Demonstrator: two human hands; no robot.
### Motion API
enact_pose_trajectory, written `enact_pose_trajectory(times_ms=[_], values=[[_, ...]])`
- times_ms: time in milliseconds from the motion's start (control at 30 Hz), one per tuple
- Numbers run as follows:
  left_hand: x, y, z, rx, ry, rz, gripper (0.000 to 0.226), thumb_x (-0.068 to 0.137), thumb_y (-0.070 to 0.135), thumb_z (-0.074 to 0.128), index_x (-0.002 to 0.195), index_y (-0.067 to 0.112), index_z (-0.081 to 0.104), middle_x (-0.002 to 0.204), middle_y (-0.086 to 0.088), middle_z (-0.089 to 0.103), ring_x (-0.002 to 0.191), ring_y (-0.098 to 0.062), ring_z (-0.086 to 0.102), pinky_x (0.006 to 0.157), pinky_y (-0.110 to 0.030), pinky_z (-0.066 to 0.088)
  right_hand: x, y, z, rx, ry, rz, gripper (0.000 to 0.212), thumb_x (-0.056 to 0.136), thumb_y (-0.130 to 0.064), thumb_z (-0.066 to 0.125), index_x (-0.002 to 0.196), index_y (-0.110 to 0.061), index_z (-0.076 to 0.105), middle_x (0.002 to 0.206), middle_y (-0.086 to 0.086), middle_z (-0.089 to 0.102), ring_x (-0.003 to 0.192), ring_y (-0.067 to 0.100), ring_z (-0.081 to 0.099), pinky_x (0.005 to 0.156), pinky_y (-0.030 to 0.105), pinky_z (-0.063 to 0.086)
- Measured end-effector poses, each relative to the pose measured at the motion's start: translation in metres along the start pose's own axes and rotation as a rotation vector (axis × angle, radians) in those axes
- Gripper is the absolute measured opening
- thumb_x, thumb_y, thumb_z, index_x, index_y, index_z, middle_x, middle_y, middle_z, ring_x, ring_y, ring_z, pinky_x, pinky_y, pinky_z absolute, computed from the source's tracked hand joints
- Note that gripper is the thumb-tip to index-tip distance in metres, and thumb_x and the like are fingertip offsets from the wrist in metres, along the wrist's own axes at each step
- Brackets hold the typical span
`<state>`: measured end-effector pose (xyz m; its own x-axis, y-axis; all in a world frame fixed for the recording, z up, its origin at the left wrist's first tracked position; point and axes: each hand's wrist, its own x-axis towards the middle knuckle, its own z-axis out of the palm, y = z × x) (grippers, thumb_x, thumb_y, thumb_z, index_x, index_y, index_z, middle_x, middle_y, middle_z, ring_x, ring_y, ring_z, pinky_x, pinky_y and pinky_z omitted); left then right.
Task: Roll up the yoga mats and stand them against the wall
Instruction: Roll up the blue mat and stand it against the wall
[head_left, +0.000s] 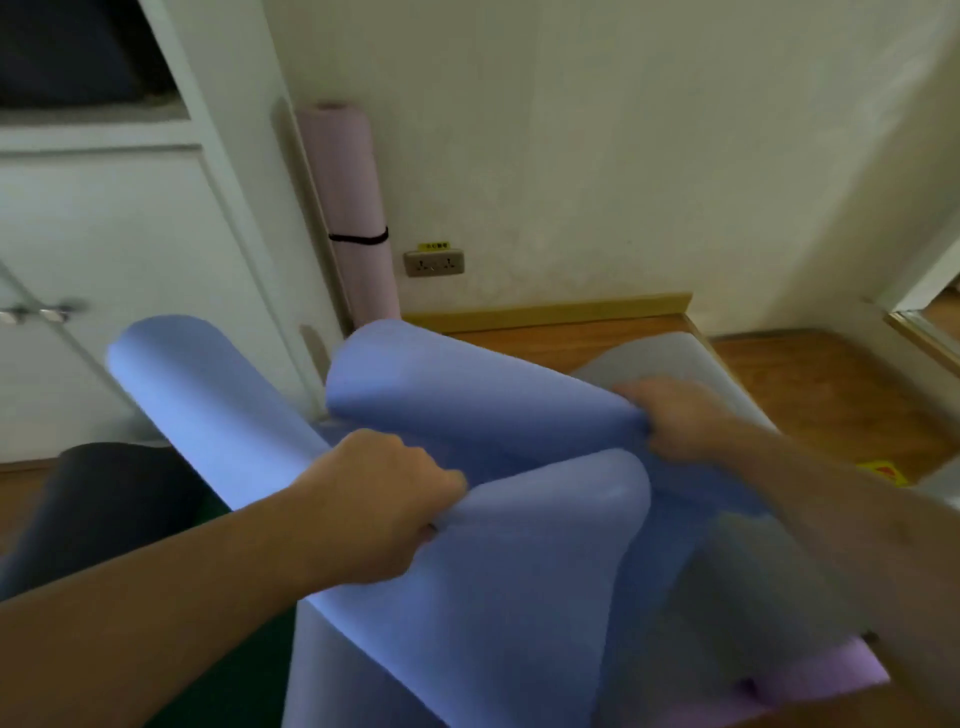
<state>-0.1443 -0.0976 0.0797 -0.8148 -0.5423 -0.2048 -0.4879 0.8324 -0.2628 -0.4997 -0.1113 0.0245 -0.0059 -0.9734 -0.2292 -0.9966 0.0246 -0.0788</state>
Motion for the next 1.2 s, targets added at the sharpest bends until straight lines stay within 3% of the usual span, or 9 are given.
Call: enact_pose_trajectory(times_ms=[167,367,533,633,700,833,1000,1067,1200], values=[[-0.055,0.029,-0.074,0.059,0.035,-0.038,0.028,0.099,0.025,0.052,0.100,0.034,0.026,0.084,0.004,0.041,0.062,-0.019,0.041,0.057,-0.035,0.030,-0.041,-0.056,-0.116,-0.134,0.221,-0.104,0.041,0.082,-0.041,0.056,0.122,-0.048,0.058,0.106,-0.007,0.057,0.100,0.030,0.063,0.076,0.042,0.050],[-0.119,0.042,-0.112,0.092,0.086,-0.083,0.046,0.095,0.011,0.055,0.133,0.031,0.038,0.119,-0.007,0.053,0.102,-0.036,0.065,0.067,-0.039,0.029,-0.057,-0.125,-0.214,-0.016,0.456,-0.216,0.079,0.075,-0.003,0.072,0.144,-0.039,0.057,0.118,0.000,0.053,0.114,0.036,0.056,0.085,0.044,0.051],[-0.141,0.043,-0.085,0.095,0.079,-0.108,0.047,0.040,0.023,0.087,0.082,0.028,0.067,0.066,0.000,0.061,0.049,-0.023,0.063,0.044,-0.027,0.025,-0.049,-0.198,-0.206,-0.037,0.307,-0.227,0.093,0.089,-0.038,0.083,0.165,-0.027,0.030,0.153,0.010,0.039,0.143,0.035,0.040,0.114,0.046,0.042],[-0.144,0.049,-0.069,-0.033,0.056,-0.178,0.043,0.079,0.015,0.076,0.118,0.024,0.063,0.108,-0.010,0.067,0.093,-0.033,0.071,0.064,-0.036,0.046,-0.076,-0.237,-0.167,0.086,0.236,-0.366,0.071,0.091,-0.061,0.069,0.152,-0.032,0.049,0.151,-0.004,0.043,0.139,0.022,0.046,0.115,0.044,0.041],[-0.144,0.053,-0.047,-0.074,0.023,-0.245,0.046,0.099,0.007,0.054,0.142,0.020,0.044,0.135,-0.015,0.053,0.120,-0.040,0.060,0.086,-0.046,0.048,-0.102,-0.256,-0.139,0.181,-0.036,-0.416,0.084,0.078,-0.082,0.061,0.149,-0.039,0.051,0.145,-0.016,0.049,0.131,0.011,0.051,0.112,0.039,0.044],[-0.149,0.051,-0.012,-0.112,-0.023,-0.304,0.051,0.102,0.013,0.054,0.150,0.021,0.037,0.138,-0.012,0.051,0.123,-0.038,0.057,0.090,-0.046,0.046,-0.134,-0.274,-0.061,0.004,-0.437,-0.401,0.091,0.062,-0.074,0.083,0.141,-0.038,0.055,0.134,-0.011,0.064,0.118,0.016,0.065,0.104,0.045,0.055],[-0.161,0.041,0.024,-0.207,0.247,-0.329,0.044,0.079,0.043,0.080,0.114,0.029,0.057,0.100,0.004,0.066,0.089,-0.023,0.070,0.064,-0.034,0.049,-0.145,-0.291,-0.022,-0.140,-0.128,-0.383,0.045,0.085,-0.040,0.074,0.126,-0.027,0.060,0.123,0.003,0.069,0.112,0.029,0.069,0.087,0.037,0.056],[-0.176,0.033,0.026,-0.384,0.266,-0.457,0.050,0.076,0.059,0.075,0.111,0.030,0.055,0.106,0.005,0.063,0.098,-0.021,0.066,0.074,-0.038,0.052,-0.142,-0.292,-0.020,-0.207,0.021,-0.447,0.035,0.088,-0.032,0.068,0.120,-0.026,0.055,0.123,0.004,0.068,0.114,0.032,0.066,0.083,0.039,0.051],[-0.221,-0.001,0.028,-0.676,-0.180,-0.591,0.082,0.065,0.087,0.071,0.126,0.036,0.053,0.127,0.009,0.058,0.116,-0.018,0.058,0.098,-0.041,0.050,-0.134,-0.293,-0.009,-0.220,0.182,-0.591,0.038,0.079,-0.020,0.072,0.109,-0.023,0.048,0.107,0.001,0.061,0.099,0.029,0.062,0.070,0.039,0.037]])
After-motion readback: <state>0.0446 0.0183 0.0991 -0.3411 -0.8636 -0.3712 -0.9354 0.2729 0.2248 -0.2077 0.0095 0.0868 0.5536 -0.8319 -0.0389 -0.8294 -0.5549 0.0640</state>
